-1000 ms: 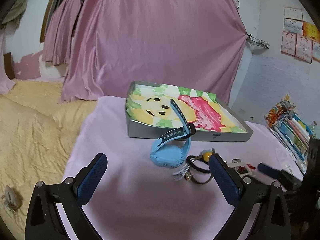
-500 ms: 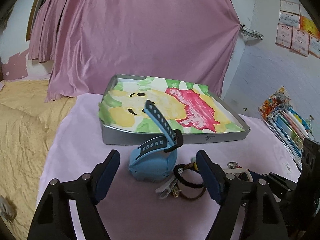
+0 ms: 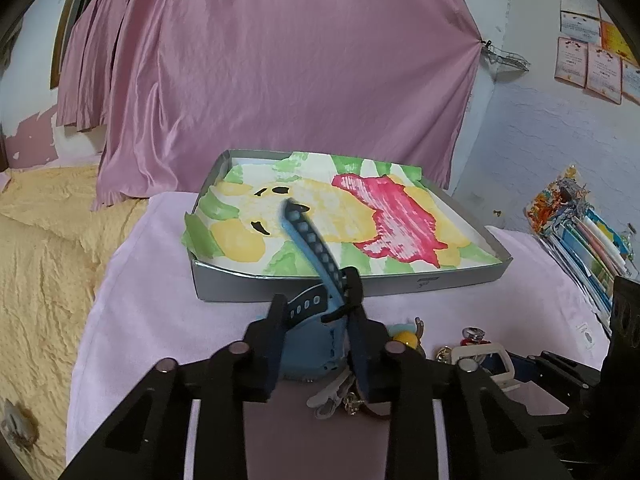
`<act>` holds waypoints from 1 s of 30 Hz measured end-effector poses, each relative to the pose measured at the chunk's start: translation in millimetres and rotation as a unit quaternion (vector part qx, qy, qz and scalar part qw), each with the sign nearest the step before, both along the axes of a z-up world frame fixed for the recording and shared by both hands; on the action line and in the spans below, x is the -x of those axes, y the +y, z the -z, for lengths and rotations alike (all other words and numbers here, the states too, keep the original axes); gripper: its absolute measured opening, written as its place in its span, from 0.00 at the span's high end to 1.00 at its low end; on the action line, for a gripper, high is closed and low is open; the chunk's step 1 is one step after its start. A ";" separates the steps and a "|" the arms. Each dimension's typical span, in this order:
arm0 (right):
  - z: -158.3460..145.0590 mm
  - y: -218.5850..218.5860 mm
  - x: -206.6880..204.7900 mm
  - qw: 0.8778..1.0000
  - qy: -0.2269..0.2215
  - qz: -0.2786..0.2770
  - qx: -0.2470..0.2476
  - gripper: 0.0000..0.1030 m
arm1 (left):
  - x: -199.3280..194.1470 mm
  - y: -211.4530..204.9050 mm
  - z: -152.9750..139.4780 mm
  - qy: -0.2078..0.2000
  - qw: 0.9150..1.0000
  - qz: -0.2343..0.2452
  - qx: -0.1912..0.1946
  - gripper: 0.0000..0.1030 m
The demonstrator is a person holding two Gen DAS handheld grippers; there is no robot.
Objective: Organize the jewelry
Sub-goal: 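Grasp the blue smartwatch with the left tool while the right tool grasps the silver claw clip, then carry the watch with the left tool into the tray while the right tool places the claw clip there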
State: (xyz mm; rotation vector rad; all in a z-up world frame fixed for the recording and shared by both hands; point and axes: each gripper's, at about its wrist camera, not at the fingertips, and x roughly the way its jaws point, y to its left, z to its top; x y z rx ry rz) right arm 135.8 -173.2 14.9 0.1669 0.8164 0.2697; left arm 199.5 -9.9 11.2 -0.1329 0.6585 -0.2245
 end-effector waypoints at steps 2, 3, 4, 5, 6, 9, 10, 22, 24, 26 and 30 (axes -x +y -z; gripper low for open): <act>-0.4 -0.6 1.3 1.000 -0.003 -0.002 -0.003 0.47 | 2.2 -1.2 -0.9 -0.004 1.000 0.002 -0.005 0.83; -0.6 -0.8 2.1 1.000 -0.005 -0.002 -0.003 0.47 | 3.6 -1.2 -1.5 -0.007 1.000 0.002 -0.006 0.84; -0.9 -1.5 2.8 1.000 -0.007 -0.002 -0.005 0.47 | 5.0 -0.5 -2.3 -0.008 1.000 0.001 -0.006 0.86; -1.6 -2.3 4.4 1.000 -0.011 -0.001 -0.007 0.47 | 6.1 0.7 -2.7 -0.009 1.000 0.000 -0.005 0.87; -2.0 -3.4 5.3 1.000 -0.012 0.000 -0.008 0.47 | 7.6 2.5 -3.8 -0.010 1.000 0.000 -0.003 0.88; -3.7 -5.9 7.9 1.000 -0.019 0.001 -0.017 0.47 | 12.0 9.6 -8.8 -0.014 1.000 -0.002 0.008 0.89; -5.1 -6.2 8.6 1.000 -0.022 0.001 -0.020 0.47 | 13.2 12.0 -10.7 -0.014 1.000 -0.001 0.013 0.89; -31.3 -4.5 8.8 0.997 -0.067 -0.028 -0.033 0.47 | 23.0 21.9 -40.2 -0.051 0.998 -0.002 0.027 0.89; -37.2 -6.1 4.9 0.996 -0.077 -0.031 -0.035 0.47 | 20.2 22.4 -44.1 -0.057 0.998 -0.005 0.029 0.89; -43.8 -7.7 -2.0 0.995 -0.086 -0.030 -0.033 0.47 | 16.1 24.4 -48.0 -0.062 0.997 -0.009 0.033 0.89; -52.3 -8.7 -23.9 0.994 -0.101 -0.028 -0.020 0.47 | 3.6 29.1 -55.5 -0.076 0.996 -0.017 0.047 0.89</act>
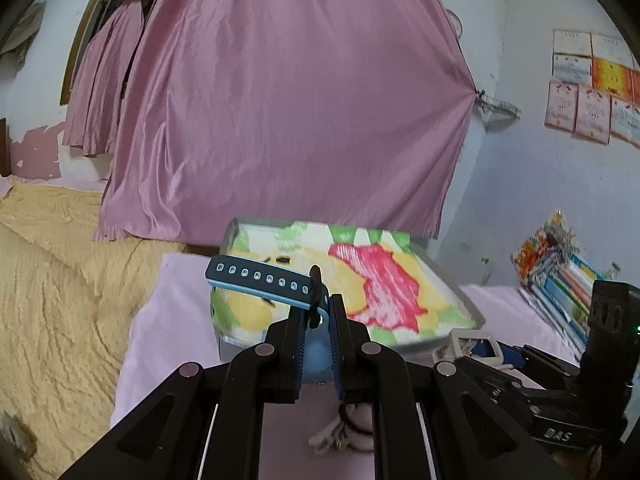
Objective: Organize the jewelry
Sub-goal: 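Carry the watch with the left tool into the tray while the right tool places the claw clip there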
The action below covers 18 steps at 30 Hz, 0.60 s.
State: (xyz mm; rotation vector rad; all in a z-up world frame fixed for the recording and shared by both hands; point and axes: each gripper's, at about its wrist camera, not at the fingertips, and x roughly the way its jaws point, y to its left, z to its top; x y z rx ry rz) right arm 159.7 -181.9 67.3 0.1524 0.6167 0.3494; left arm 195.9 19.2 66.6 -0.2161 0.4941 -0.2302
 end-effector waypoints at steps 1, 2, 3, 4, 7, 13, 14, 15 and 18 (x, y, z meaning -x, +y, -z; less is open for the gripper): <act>-1.8 0.0 -6.8 1.000 -0.002 0.000 0.001 0.47 | -4.1 1.5 -0.9 -0.002 1.000 -0.002 0.004 0.89; -3.3 -0.1 -15.1 1.000 -0.003 0.001 0.001 0.47 | -7.7 2.9 -1.1 -0.003 1.000 -0.004 0.008 0.89; -4.4 0.4 -22.7 1.000 -0.004 0.002 0.002 0.47 | -13.1 4.3 -1.0 -0.003 1.000 -0.007 0.012 0.89; -5.2 1.5 -31.0 1.000 -0.004 0.003 0.005 0.47 | -17.2 5.0 -0.4 -0.004 1.000 -0.009 0.015 0.89; -2.5 7.1 -56.6 1.000 0.008 0.005 0.014 0.47 | -33.7 6.6 4.8 0.004 1.000 -0.016 0.018 0.89; 17.0 13.8 -92.2 0.999 0.048 0.012 0.019 0.47 | -66.4 10.9 24.4 0.036 0.999 -0.019 0.027 0.89; 22.1 14.9 -95.8 0.998 0.055 0.013 0.021 0.47 | -69.6 10.8 27.6 0.042 0.999 -0.019 0.027 0.89; 26.3 15.9 -99.2 0.998 0.061 0.013 0.023 0.47 | -73.3 10.2 31.8 0.049 0.998 -0.018 0.025 0.89; 37.8 18.4 -105.4 0.996 0.079 0.012 0.030 0.47 | -80.0 8.2 41.0 0.066 0.997 -0.015 0.022 0.89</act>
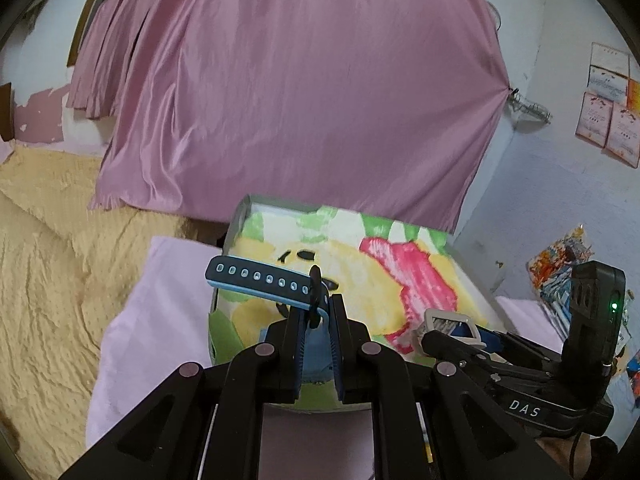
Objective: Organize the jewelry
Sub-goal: 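Carry the watch with the left tool into the tray while the right tool places the claw clip there, then open both tools and pull them back from the tray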
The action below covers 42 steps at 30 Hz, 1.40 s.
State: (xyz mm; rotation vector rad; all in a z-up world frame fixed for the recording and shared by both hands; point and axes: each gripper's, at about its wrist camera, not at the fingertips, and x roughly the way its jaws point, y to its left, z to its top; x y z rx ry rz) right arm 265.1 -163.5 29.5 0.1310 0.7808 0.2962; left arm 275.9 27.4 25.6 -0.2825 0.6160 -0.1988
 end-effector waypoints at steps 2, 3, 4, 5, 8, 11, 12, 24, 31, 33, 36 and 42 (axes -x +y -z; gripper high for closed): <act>5.6 0.8 -3.5 1.000 0.009 0.001 0.003 0.47 | -3.6 -1.1 5.6 0.009 1.000 0.004 0.001 0.89; 7.1 1.5 -4.6 1.000 0.013 0.001 0.004 0.47 | -3.4 -1.6 6.9 0.009 1.000 0.006 0.002 0.89; 9.2 2.1 -5.9 1.000 0.016 0.000 0.004 0.47 | -3.7 -1.9 7.3 0.010 1.000 0.008 0.003 0.89; 10.8 2.2 -7.7 1.000 0.020 -0.001 0.004 0.47 | -3.6 -2.2 7.3 0.009 1.000 0.010 0.003 0.87; 10.4 3.2 -8.4 1.000 0.020 -0.004 0.007 0.46 | -2.4 -5.4 6.6 0.006 1.000 0.015 -0.003 0.83; 11.6 2.5 -9.1 1.000 0.027 -0.005 0.003 0.46 | 1.9 -9.8 4.2 0.000 1.000 0.017 -0.019 0.78; 10.8 1.7 -7.9 1.000 0.026 -0.004 0.002 0.46 | 2.7 -11.0 3.6 0.001 1.000 0.016 -0.024 0.77; -22.3 -19.9 41.7 0.997 -0.060 0.046 0.015 0.27 | 39.2 -2.6 -8.3 -0.042 0.999 -0.013 -0.015 0.32; -49.9 -34.4 97.3 0.986 -0.149 0.069 0.019 0.12 | 78.3 -3.8 -17.3 -0.082 0.996 -0.030 -0.020 0.10; -54.0 -37.4 114.8 0.982 -0.172 0.076 0.020 0.11 | 91.3 -6.6 -19.6 -0.098 0.994 -0.038 -0.026 0.05; -56.2 -40.6 135.9 0.976 -0.197 0.085 0.020 0.10 | 109.9 -12.2 -22.8 -0.116 0.992 -0.036 -0.038 0.03; -50.0 -49.2 174.0 0.970 -0.225 0.094 0.012 0.10 | 141.5 -24.5 -19.8 -0.139 0.987 -0.038 -0.075 0.02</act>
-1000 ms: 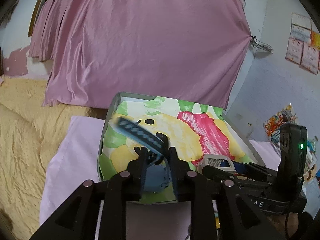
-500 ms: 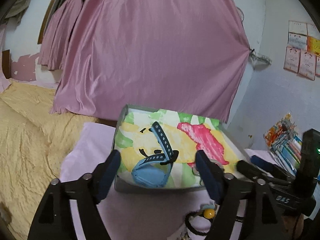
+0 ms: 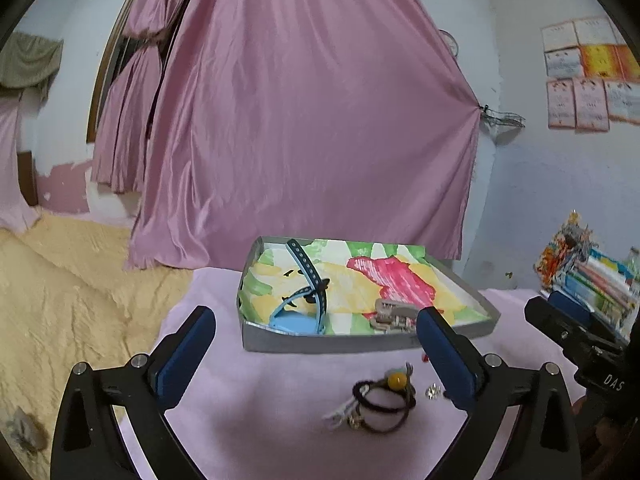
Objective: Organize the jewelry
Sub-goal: 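Open both tools and pull them back from the tray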
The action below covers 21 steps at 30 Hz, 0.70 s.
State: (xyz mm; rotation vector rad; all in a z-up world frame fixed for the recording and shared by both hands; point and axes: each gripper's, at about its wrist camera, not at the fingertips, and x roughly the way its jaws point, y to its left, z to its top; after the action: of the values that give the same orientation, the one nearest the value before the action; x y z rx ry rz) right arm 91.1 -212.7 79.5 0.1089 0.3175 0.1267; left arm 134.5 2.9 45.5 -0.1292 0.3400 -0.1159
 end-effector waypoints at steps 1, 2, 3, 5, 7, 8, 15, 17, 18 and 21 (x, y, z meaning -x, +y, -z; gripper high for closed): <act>2.0 0.2 4.7 1.000 -0.001 0.003 0.003 0.10 | 4.1 -1.8 0.7 -0.002 1.000 0.000 -0.003 0.02; 4.9 -0.2 9.3 1.000 -0.003 0.005 0.008 0.10 | 7.5 -2.1 1.8 -0.004 1.000 0.000 -0.006 0.01; 7.4 -0.4 12.5 1.000 -0.004 0.006 0.011 0.10 | 11.6 -2.8 3.6 -0.005 1.000 -0.001 -0.008 0.01; 12.3 -1.3 21.9 1.000 -0.005 0.010 0.020 0.10 | 16.9 -2.8 6.5 -0.006 1.000 -0.002 -0.010 0.01; 16.1 -2.5 28.4 1.000 -0.002 0.012 0.026 0.10 | 22.1 -2.6 11.0 -0.004 1.000 -0.003 -0.009 0.01; 18.5 -3.1 30.5 1.000 0.001 0.012 0.028 0.10 | 24.1 -2.7 13.1 -0.003 1.000 -0.003 -0.008 0.01; 32.1 -7.2 32.6 0.999 0.036 0.010 0.037 0.10 | 27.5 -4.7 27.6 0.025 0.999 0.000 -0.022 0.01; 37.0 -8.2 30.2 0.998 0.049 0.007 0.037 0.10 | 25.4 -6.3 31.3 0.038 0.999 0.006 -0.030 0.01; 39.1 -8.2 29.7 0.998 0.056 0.007 0.037 0.10 | 24.6 -7.4 33.5 0.044 0.998 0.008 -0.034 0.01; 42.9 -11.1 23.9 0.997 0.076 -0.002 0.029 0.10 | 18.5 -9.2 37.1 0.067 0.997 0.021 -0.042 0.01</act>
State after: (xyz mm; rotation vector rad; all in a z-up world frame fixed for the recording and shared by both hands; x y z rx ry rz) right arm 67.3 -223.7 36.6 0.0603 0.4729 0.1126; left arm 115.9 -6.3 8.4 -0.0474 0.4818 -0.1345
